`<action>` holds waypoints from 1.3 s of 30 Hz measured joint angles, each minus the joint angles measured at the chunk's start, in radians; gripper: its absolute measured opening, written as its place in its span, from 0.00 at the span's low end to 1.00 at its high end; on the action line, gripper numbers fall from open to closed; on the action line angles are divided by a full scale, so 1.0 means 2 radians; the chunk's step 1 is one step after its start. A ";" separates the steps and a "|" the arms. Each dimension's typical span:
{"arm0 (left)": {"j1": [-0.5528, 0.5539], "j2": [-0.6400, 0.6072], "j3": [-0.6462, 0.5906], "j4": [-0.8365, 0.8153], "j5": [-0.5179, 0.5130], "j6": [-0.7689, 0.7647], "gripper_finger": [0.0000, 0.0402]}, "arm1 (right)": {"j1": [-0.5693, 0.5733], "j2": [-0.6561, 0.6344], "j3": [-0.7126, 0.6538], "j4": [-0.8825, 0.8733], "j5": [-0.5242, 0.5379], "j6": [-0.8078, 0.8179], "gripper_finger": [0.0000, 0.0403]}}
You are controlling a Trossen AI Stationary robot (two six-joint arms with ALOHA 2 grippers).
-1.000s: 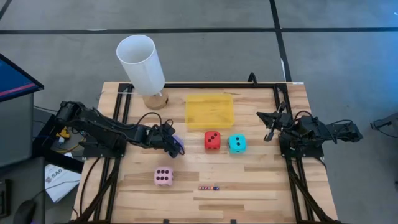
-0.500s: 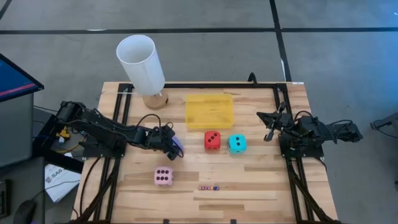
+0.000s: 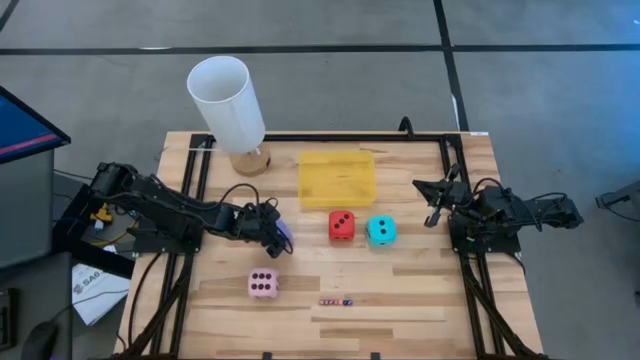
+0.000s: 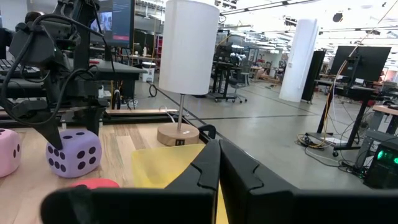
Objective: Pick & Place Dice
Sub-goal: Put the big purple dice into the yellow bin
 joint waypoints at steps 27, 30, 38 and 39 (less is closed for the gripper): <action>0.002 0.001 -0.019 0.049 0.001 0.074 0.95 | 0.000 0.000 0.000 0.000 0.000 0.000 0.01; 0.002 0.001 -0.019 0.049 0.000 0.074 0.92 | 0.000 0.000 0.000 0.000 0.000 0.000 0.01; 0.002 0.001 -0.019 0.076 0.000 0.075 0.96 | 0.000 0.000 0.000 0.000 0.000 0.000 0.01; 0.003 0.001 -0.018 0.080 0.000 0.075 0.97 | 0.000 0.000 0.000 0.000 0.000 0.000 0.01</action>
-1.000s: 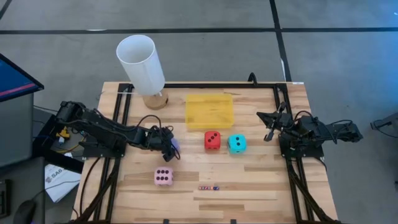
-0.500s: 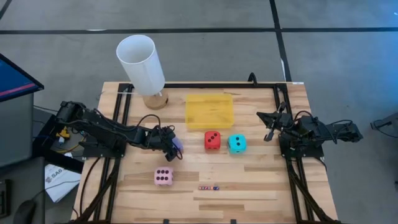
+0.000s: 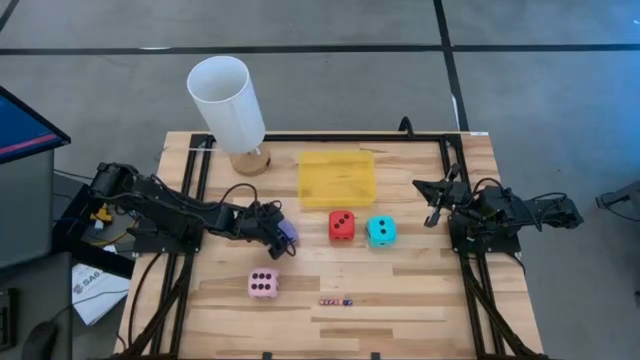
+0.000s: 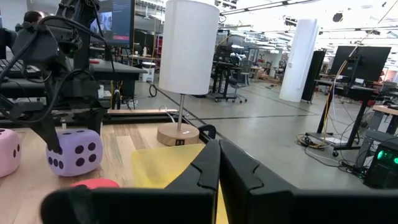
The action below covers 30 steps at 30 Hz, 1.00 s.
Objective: Pick & Place Dice
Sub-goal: Put the big purple dice into the yellow bin
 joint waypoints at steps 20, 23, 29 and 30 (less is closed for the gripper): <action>0.044 -0.100 0.001 0.077 0.000 0.000 0.94 | 0.000 0.000 0.000 0.000 0.000 0.000 0.01; 0.052 -0.120 0.001 0.114 0.001 0.007 0.94 | 0.000 0.000 0.000 0.000 0.000 0.000 0.01; 0.075 -0.116 0.001 0.188 -0.001 0.069 0.94 | 0.000 0.000 0.000 0.000 0.001 -0.001 0.01; 0.079 -0.112 0.001 0.198 -0.001 0.078 0.94 | 0.000 0.000 0.000 0.000 0.001 -0.001 0.01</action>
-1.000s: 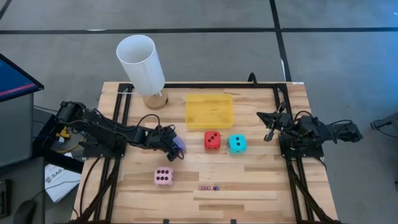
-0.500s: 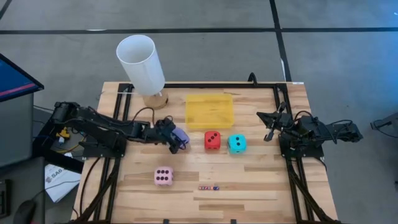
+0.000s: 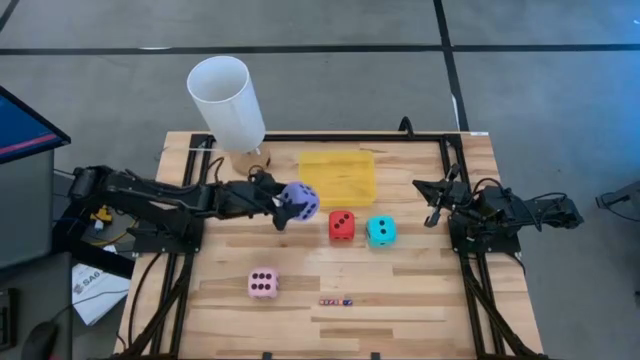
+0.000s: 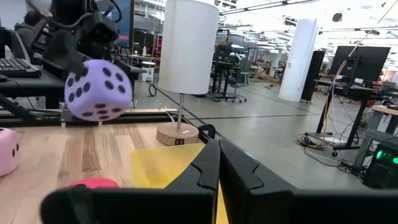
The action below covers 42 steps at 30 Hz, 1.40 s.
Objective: Pick & Place Dice
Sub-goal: Put the big purple dice into the yellow bin
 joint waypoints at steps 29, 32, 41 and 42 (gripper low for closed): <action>0.116 0.215 0.086 0.149 -0.013 0.044 0.95 | -0.013 0.002 0.000 0.032 -0.003 0.006 0.01; 0.128 0.225 0.090 0.148 -0.014 0.043 0.95 | -0.013 0.018 0.000 0.055 -0.012 0.006 0.01; 0.144 0.228 0.090 0.149 -0.014 0.039 0.95 | -0.028 0.138 0.000 0.176 -0.016 0.001 0.01; 0.143 0.228 0.090 0.149 -0.014 0.039 0.95 | -0.033 0.158 0.000 0.194 -0.016 0.001 0.01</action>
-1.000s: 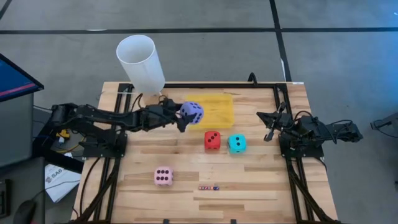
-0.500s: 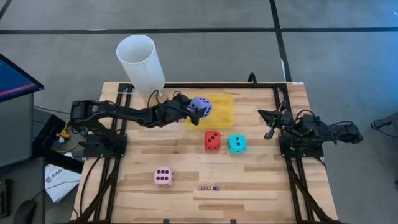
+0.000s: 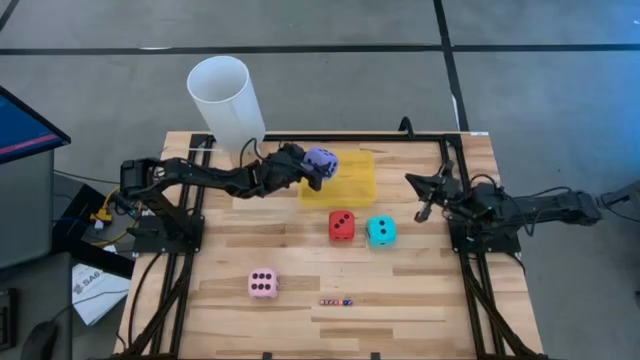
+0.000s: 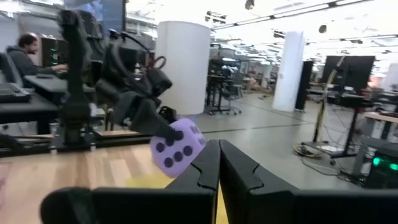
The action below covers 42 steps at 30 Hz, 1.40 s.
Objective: Pick & Place Dice
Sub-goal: Put the big purple dice into the yellow bin
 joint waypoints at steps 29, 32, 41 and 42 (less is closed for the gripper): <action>0.008 0.000 -0.001 -0.036 0.000 -0.028 0.96 | -0.152 0.438 0.215 0.046 -0.207 0.041 0.00; 0.017 0.000 -0.001 -0.034 0.000 -0.028 0.96 | -0.176 0.451 0.247 -0.002 -0.234 0.041 0.00; 0.024 0.045 -0.001 0.017 0.016 -0.028 0.96 | -0.232 0.474 0.287 -0.037 -0.313 0.040 0.00; 0.025 0.052 -0.001 0.023 0.022 -0.027 0.96 | -0.236 0.474 0.288 -0.038 -0.318 0.040 0.00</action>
